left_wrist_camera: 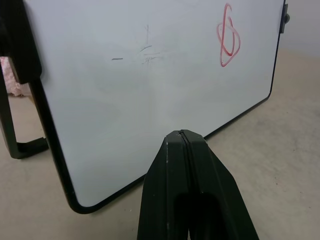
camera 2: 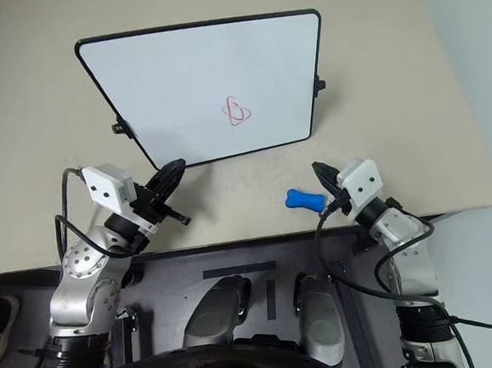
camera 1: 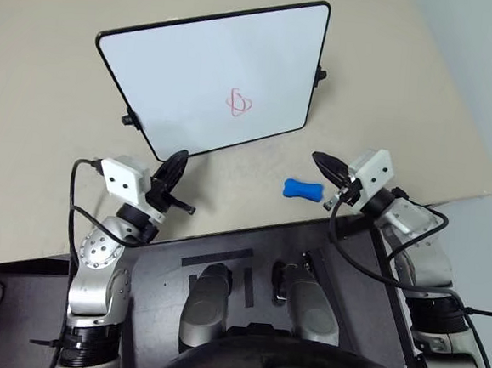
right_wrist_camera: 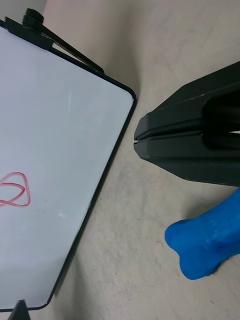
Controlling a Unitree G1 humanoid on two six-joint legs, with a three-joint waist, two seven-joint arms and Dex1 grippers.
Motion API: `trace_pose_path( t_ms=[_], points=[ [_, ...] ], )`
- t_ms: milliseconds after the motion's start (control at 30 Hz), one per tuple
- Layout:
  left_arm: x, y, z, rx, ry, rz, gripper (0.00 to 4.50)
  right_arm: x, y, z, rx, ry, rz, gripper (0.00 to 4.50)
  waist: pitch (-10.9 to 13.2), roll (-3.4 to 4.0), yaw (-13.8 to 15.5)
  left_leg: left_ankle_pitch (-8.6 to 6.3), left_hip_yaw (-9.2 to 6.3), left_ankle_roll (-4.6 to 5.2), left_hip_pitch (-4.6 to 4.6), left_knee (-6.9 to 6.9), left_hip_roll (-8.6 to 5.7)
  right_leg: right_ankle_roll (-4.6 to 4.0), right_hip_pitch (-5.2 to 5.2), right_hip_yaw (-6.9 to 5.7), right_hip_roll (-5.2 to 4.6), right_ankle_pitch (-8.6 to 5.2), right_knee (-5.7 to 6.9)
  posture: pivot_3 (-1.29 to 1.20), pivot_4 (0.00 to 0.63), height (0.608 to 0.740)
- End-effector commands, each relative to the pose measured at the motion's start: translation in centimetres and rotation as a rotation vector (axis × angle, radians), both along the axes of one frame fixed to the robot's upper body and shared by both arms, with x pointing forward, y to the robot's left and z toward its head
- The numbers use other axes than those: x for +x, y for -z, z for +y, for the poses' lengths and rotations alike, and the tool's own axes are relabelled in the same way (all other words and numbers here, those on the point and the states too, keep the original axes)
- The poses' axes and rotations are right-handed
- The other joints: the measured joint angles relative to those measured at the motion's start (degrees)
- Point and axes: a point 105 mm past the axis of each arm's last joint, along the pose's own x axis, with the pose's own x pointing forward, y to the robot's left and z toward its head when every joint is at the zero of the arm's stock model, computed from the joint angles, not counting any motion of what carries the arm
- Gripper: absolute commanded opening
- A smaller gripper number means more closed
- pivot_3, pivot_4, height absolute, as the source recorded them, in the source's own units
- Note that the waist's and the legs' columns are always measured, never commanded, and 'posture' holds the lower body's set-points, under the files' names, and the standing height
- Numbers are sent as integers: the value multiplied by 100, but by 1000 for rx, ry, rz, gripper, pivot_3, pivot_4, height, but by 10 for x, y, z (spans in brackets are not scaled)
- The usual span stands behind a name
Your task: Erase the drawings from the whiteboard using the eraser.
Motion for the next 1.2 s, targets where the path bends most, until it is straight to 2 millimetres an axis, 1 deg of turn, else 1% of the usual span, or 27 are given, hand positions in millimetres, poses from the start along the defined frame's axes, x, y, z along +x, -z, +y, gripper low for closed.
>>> trace_pose_path(
  t_ms=[33,200,367,433,533,667,700,733,767,867,967,1133,1200],
  points=[
    [-1,-11,-8,-12,21,-37,0,-4,-10,1,1,-16,-47,59,0,0,0,0,0,0,0,0,0,0,0,0,0,0,0,0,150,740],
    [1,-7,-10,-11,33,-27,0,-6,-10,-2,-3,0,-48,59,0,0,0,0,0,0,0,0,0,-1,0,0,0,0,0,0,150,740],
    [1,-11,-12,-4,34,-36,0,-10,-10,-2,-18,-17,-37,59,0,0,-2,0,2,0,0,1,0,1,0,0,0,0,0,0,150,740],
    [-2,-11,-14,3,38,-39,0,-11,-9,-2,-34,-29,-33,59,0,0,-1,0,2,1,0,1,0,2,0,0,0,-1,0,0,150,740],
    [-3,-9,-10,20,42,-33,0,-11,-16,2,-27,-57,-30,59,0,0,-2,0,2,0,0,1,0,5,0,0,0,-3,0,0,150,740],
    [-6,-8,-15,33,51,-34,0,-13,-18,-5,-36,-65,-23,59,0,-1,-2,0,1,0,0,1,0,8,0,0,2,-5,0,0,150,740],
    [-7,-7,-13,44,50,-34,0,-13,-18,-4,-38,-68,-21,59,0,-1,0,0,2,0,0,1,0,10,1,0,1,-6,0,0,150,740],
    [-8,-7,-17,50,51,-34,0,-14,-18,-8,-41,-68,-18,59,0,-1,3,0,2,1,0,2,-2,14,3,0,-1,-8,-1,0,150,740],
    [-10,-9,-13,48,38,-37,0,-14,-19,-5,-43,-86,-10,59,0,-1,3,0,2,1,-1,3,-3,19,2,0,-1,-12,-1,0,150,740],
    [-19,-10,-13,43,22,-33,0,-17,-21,-3,-52,-129,15,59,-1,-2,-8,-1,3,1,-1,3,-2,31,2,1,1,-20,-1,0,150,740],
    [-27,-2,-14,30,17,4,0,-27,-18,2,-54,-186,80,650,-1,-1,-13,-1,5,0,0,0,-2,56,2,0,3,-40,0,0,150,740],
    [-29,3,-25,3,32,16,0,-38,-12,7,-94,-220,118,2353,-1,-1,6,-1,3,0,0,0,-3,56,4,0,4,-46,1,0,150,740],
    [-28,4,-29,-7,37,18,0,-42,-7,12,-115,-246,130,2353,-1,-3,7,-1,2,1,1,4,-3,55,7,0,3,-45,2,0,150,740]
  ],
)
